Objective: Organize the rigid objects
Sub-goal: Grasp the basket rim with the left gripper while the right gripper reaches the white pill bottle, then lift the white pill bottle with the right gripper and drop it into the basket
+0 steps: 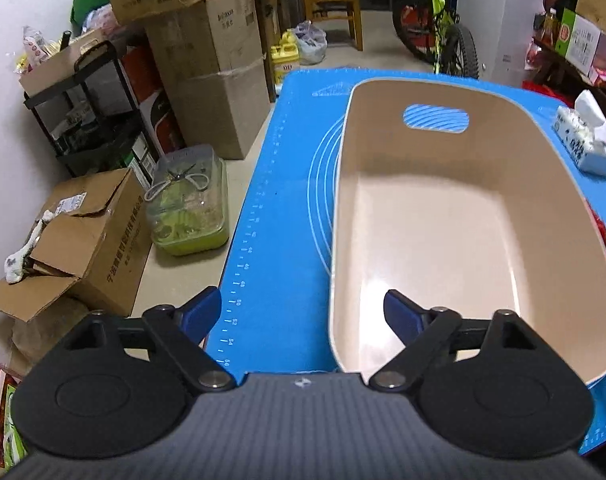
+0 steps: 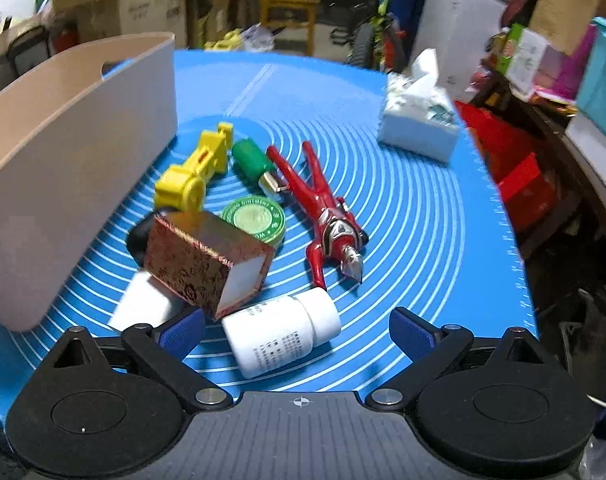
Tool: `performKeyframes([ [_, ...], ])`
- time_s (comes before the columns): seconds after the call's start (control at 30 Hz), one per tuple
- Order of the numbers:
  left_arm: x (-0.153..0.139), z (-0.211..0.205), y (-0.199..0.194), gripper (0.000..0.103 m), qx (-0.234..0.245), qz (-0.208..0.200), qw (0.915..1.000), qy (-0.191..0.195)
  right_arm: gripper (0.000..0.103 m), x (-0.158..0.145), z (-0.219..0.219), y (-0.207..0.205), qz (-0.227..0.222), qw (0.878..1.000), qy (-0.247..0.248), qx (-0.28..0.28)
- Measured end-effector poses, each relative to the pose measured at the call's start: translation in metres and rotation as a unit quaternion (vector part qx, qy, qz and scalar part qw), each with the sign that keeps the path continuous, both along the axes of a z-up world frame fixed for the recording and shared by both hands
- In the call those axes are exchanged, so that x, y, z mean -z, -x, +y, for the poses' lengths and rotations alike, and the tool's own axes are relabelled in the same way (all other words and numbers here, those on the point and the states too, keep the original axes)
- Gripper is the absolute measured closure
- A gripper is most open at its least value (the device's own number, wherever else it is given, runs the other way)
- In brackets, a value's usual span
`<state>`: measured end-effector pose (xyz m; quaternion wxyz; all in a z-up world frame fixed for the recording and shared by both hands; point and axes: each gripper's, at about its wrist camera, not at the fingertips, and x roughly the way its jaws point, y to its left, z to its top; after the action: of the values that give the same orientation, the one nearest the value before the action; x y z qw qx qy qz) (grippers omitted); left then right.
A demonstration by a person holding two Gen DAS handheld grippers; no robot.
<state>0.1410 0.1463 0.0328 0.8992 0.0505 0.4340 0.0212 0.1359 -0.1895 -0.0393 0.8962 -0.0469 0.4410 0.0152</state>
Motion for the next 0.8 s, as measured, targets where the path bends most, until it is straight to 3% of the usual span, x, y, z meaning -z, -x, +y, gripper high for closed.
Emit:
performKeyframes([
  [0.13, 0.009, 0.007, -0.007, 0.043, 0.001, 0.031, 0.9995, 0.010, 0.008, 0.010, -0.003, -0.011, 0.015, 1.000, -0.004, -0.016],
  [0.2, 0.013, 0.011, -0.010, 0.053, -0.001, 0.042, 0.9989, 0.022, 0.019, 0.016, -0.001, -0.015, 0.023, 0.999, 0.002, -0.022],
  [0.27, 0.013, 0.014, -0.011, 0.069, 0.007, 0.052, 0.9977, 0.044, 0.023, 0.019, 0.000, -0.016, 0.025, 0.999, -0.003, -0.024],
  [0.33, 0.013, 0.013, -0.011, 0.077, 0.015, 0.055, 0.9969, 0.055, 0.028, 0.018, -0.001, -0.016, 0.027, 0.999, -0.013, -0.029],
  [0.37, 0.013, 0.011, -0.011, 0.079, 0.017, 0.056, 0.9968, 0.055, 0.033, 0.018, -0.001, -0.016, 0.027, 0.999, -0.019, -0.031],
  [0.57, 0.012, 0.002, -0.012, 0.096, 0.025, 0.063, 0.9964, 0.051, 0.033, 0.013, 0.000, -0.007, 0.018, 0.999, -0.012, -0.026],
  [0.8, 0.012, 0.004, -0.015, 0.097, 0.019, 0.064, 0.9964, 0.052, 0.033, -0.007, 0.002, 0.008, -0.009, 1.000, 0.008, -0.013],
])
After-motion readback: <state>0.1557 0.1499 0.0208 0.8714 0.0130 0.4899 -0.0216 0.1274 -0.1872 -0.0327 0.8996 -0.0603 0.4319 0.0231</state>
